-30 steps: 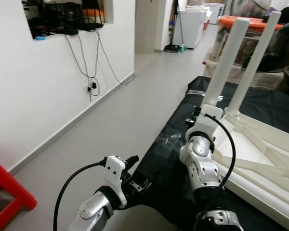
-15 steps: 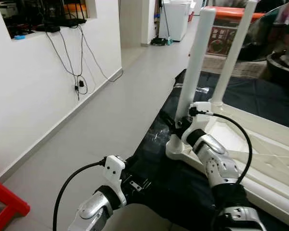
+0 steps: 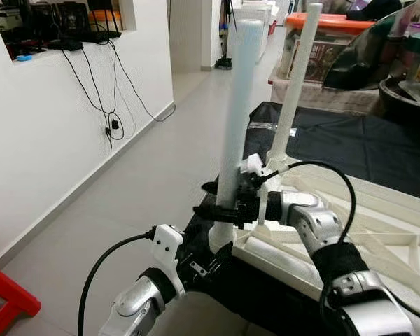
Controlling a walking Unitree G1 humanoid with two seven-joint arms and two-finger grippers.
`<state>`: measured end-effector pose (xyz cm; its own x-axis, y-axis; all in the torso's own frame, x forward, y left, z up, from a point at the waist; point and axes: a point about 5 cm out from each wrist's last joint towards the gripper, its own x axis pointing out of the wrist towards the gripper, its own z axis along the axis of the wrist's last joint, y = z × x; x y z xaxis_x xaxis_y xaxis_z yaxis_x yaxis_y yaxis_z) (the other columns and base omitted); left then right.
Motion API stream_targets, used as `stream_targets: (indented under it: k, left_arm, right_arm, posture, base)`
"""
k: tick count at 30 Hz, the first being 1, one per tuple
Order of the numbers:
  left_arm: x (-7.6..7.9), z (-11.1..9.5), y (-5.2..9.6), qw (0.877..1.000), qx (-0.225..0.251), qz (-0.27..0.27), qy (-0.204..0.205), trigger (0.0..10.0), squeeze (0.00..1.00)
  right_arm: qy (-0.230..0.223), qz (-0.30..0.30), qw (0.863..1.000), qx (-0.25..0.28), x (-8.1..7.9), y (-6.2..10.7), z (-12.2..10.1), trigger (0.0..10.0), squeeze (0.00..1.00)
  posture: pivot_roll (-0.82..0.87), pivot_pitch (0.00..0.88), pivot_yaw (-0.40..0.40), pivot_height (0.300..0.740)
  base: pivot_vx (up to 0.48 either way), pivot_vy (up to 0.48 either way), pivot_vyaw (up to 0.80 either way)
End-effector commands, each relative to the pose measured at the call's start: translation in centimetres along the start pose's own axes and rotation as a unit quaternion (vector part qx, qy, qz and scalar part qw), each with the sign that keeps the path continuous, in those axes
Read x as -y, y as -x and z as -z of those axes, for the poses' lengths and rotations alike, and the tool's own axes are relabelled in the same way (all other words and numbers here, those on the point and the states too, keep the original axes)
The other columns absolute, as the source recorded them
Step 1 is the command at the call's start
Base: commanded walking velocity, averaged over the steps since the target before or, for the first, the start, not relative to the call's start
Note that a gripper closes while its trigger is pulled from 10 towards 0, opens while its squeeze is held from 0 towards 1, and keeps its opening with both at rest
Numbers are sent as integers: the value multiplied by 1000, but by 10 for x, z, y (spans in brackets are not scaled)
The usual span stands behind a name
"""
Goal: Building children table
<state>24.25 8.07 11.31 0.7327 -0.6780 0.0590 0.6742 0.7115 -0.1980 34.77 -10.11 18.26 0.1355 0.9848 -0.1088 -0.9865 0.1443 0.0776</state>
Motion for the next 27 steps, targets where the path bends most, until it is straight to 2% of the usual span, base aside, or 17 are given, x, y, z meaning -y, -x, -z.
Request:
stream_targets:
  k: [1, 2, 3, 19, 20, 21, 22, 23, 24, 25, 26, 27]
  left_arm:
    - [1, 1, 1, 1000, -3, -2, 1, 10000, 0]
    - [1, 1, 1, 1000, -3, -2, 1, 10000, 0]
    - [1, 1, 1, 1000, -3, -2, 1, 10000, 0]
    - [2, 1, 1, 1000, -3, -2, 2, 10000, 0]
    - [2, 1, 2, 1000, -4, -1, 1, 10000, 0]
    - [1, 1, 2, 1000, -4, -2, 1, 10000, 0]
    - [1, 1, 2, 1000, -4, -2, 1, 10000, 0]
    - [1, 1, 2, 1000, -5, -2, 1, 10000, 0]
    - [1, 1, 3, 1000, -5, -2, 1, 10000, 0]
    - [1, 1, 3, 1000, -6, -2, 1, 10000, 0]
    - [0, 1, 3, 1000, -6, -1, 1, 10000, 0]
    - [0, 1, 3, 1000, -6, -1, 1, 10000, 0]
  right_arm:
    - [21, -42, 998, -29, -2, -9, -2, 2510, 0]
    - [21, -42, 998, -29, -2, -9, -2, 2510, 0]
    - [23, -44, 998, -31, -1, -9, -2, 0, 0]
    - [46, -25, 999, -14, 4, -8, 1, 0, 0]
    - [58, 71, 996, -5, 14, -8, 2, 0, 0]
    - [47, 205, 978, 9, 27, -4, 5, 0, 0]
    - [47, 205, 978, 9, 27, -4, 5, 0, 0]
    - [22, 354, 935, 22, 39, 6, 10, 0, 0]
    - [-16, 495, 868, 43, 48, 20, 17, 0, 0]
    - [-48, 576, 814, 53, 50, 29, 23, 0, 0]
    - [-66, 616, 783, 58, 51, 35, 26, 0, 0]
    - [-73, 631, 770, 60, 51, 36, 27, 0, 0]
  posture:
    - [68, 0, -21, 740]
    - [68, 0, -21, 740]
    - [69, 0, -25, 740]
    - [40, 3, -13, 740]
    - [37, 4, -10, 740]
    - [43, 4, -12, 740]
    - [43, 4, -12, 740]
    - [42, 2, -10, 740]
    - [37, 2, -8, 740]
    - [34, 2, -5, 740]
    - [34, 2, -5, 740]
    - [34, 2, -5, 740]
  base:
    - [0, 0, 0]
    - [0, 0, 0]
    - [0, 0, 0]
    - [0, 0, 0]
    - [0, 0, 0]
    - [0, 0, 0]
    - [0, 0, 0]
    - [0, 0, 0]
    - [0, 0, 0]
    - [0, 0, 0]
    - [0, 0, 0]
    - [0, 0, 0]
